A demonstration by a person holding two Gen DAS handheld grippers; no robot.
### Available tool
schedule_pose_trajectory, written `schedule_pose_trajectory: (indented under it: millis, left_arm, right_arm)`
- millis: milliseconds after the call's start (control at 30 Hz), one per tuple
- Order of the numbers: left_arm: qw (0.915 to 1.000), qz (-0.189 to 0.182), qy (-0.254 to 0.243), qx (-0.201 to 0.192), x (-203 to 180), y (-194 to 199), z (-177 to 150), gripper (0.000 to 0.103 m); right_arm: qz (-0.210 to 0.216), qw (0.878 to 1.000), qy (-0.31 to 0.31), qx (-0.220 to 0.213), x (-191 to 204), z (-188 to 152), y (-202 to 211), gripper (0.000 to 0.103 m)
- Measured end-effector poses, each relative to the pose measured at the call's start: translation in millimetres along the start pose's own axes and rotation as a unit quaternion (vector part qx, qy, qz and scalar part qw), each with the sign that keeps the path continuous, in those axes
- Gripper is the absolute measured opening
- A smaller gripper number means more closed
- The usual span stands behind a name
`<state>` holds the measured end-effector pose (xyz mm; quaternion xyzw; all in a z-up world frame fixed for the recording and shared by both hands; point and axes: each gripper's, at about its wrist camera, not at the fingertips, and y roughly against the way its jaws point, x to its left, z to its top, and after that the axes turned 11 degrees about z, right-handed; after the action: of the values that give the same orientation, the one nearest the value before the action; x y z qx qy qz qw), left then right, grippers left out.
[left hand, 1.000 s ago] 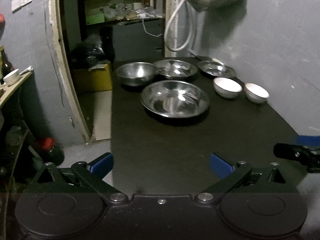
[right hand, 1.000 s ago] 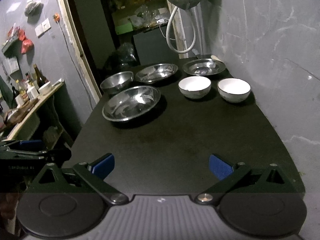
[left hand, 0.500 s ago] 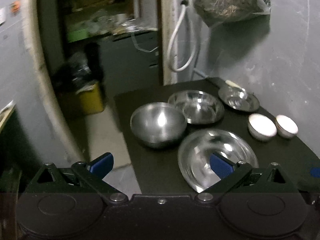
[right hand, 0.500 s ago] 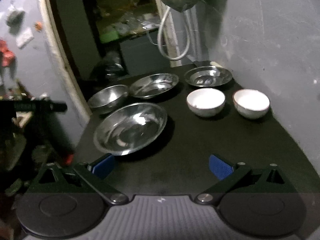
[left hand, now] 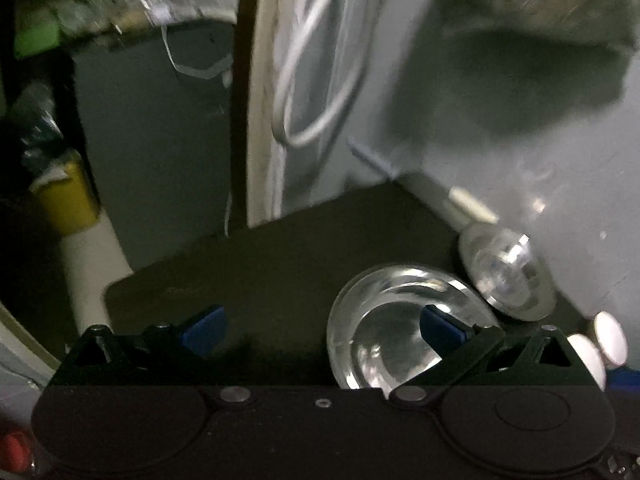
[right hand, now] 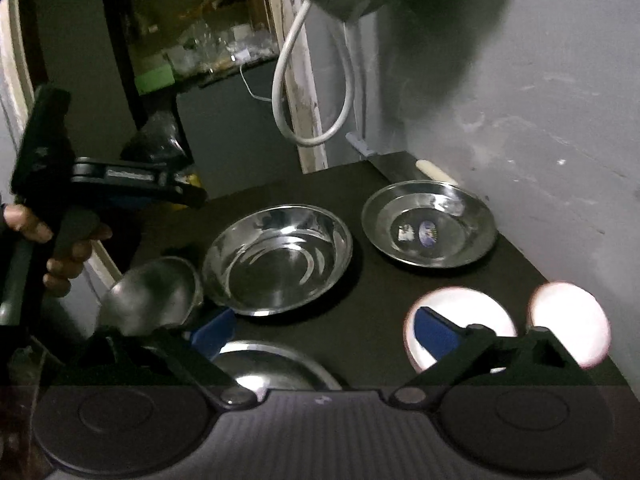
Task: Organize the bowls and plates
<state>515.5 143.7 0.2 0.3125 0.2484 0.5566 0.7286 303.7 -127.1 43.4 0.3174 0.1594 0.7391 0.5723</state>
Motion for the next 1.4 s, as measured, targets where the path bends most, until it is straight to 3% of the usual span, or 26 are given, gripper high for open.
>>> schedule_pose_trajectory:
  millis: [133,333,400,533,600,833,1133,1400]
  left_arm:
    - [0.9987,-0.021,0.000,0.046,7.8,-39.5,4.0,0.097]
    - [0.9956,-0.051,-0.016,0.076,6.3,-61.4,2.4,0.074]
    - [0.9944,-0.059,-0.023,0.085,4.4,-66.1,2.4,0.054]
    - [0.9925,-0.069,-0.031,0.096,-0.2,-71.3,1.3,0.034]
    - [0.9915,-0.077,-0.032,0.100,-2.3,-72.1,1.6,0.017]
    - [0.9930,-0.067,-0.058,0.078,-16.4,-62.5,1.8,0.014]
    - [0.9949,-0.082,-0.058,0.004,-37.3,6.4,9.0,0.014]
    - [0.9939,-0.072,-0.083,-0.003,-69.4,68.5,-37.9,0.014]
  right_arm:
    - [-0.015,0.999,-0.023,0.024,-4.3,7.3,-39.8,0.087]
    - [-0.026,0.998,-0.044,0.048,-6.3,9.4,-76.2,0.067]
    - [-0.029,0.997,-0.045,0.056,-5.5,10.6,-82.9,0.062]
    - [-0.029,0.996,-0.053,0.067,-3.9,13.1,-92.5,0.048]
    - [-0.028,0.996,-0.055,0.069,-3.0,13.8,-95.0,0.041]
    - [-0.028,0.996,-0.072,0.048,-8.1,12.0,-90.0,0.033]
    - [-0.029,0.998,-0.056,-0.019,-9.0,22.2,-24.9,0.030]
    - [-0.024,0.998,-0.048,-0.013,-7.7,-5.1,40.4,0.028]
